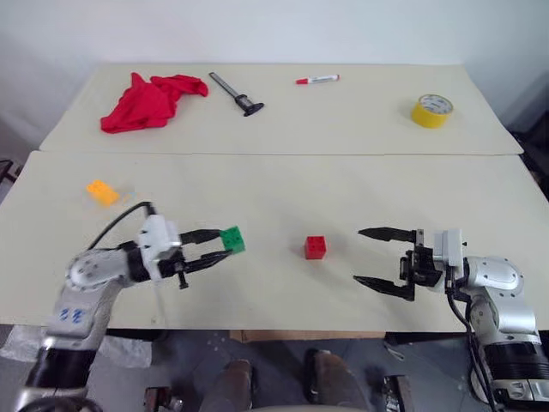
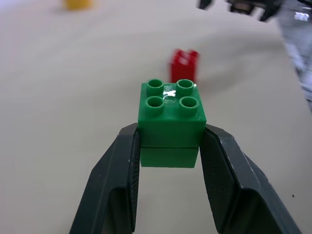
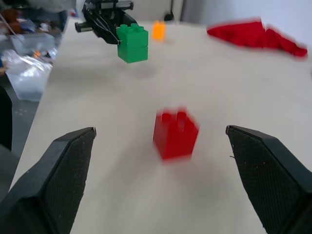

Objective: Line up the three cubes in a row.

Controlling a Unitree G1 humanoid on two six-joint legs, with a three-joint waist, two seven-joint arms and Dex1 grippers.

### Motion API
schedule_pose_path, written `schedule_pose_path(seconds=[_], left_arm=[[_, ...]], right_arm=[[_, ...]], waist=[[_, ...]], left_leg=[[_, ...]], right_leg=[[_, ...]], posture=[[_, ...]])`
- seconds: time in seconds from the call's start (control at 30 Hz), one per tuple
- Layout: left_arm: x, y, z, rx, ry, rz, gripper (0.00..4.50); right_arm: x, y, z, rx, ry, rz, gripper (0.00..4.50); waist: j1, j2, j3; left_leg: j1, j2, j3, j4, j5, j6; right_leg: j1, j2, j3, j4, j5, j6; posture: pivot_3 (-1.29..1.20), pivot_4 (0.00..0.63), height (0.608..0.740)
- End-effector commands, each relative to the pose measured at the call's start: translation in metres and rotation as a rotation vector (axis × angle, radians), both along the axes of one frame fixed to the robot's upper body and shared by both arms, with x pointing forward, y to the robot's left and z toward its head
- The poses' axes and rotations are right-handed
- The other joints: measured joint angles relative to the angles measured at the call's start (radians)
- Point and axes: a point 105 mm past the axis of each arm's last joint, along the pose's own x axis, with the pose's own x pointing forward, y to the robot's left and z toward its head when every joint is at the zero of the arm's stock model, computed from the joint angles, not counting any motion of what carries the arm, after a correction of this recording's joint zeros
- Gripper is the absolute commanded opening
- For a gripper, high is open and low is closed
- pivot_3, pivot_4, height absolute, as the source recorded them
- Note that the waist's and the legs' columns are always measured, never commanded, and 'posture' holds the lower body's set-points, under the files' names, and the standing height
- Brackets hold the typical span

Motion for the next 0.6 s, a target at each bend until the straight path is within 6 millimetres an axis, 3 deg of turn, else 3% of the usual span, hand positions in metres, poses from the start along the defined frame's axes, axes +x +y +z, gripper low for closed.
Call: schedule_pose_path(seconds=[0.03,0.23,0.6], left_arm=[[0.006,-0.007,-0.006,0.0,0.08,-0.054,1.43],[0.013,-0.009,-0.017,0.08,0.066,-0.104,1.43],[0.032,-0.008,-0.016,0.036,0.0,-0.037,1.43]], right_arm=[[-0.005,-0.005,0.012,0.001,-0.067,-0.04,4.5],[-0.013,-0.013,0.006,-0.007,-0.065,-0.101,4.5],[-0.022,-0.008,0.002,0.017,-0.048,-0.118,4.5]], waist=[[-0.007,0.0,0.0],[-0.013,0.0,0.0],[-0.006,-0.001,0.001]], left_leg=[[0.0,0.0,0.0,0.0,0.0,0.0],[0.001,0.001,0.0,0.001,0.001,0.0],[0.001,-0.001,0.0,0.002,0.001,0.001]], right_leg=[[0.0,0.0,0.0,0.001,0.0,0.0],[0.0,0.0,0.001,0.002,0.0,0.0],[0.0,-0.002,0.002,0.002,0.0,0.001]], posture=[[0.0,0.15,0.74],[0.0,0.15,0.74],[0.0,0.15,0.74]])
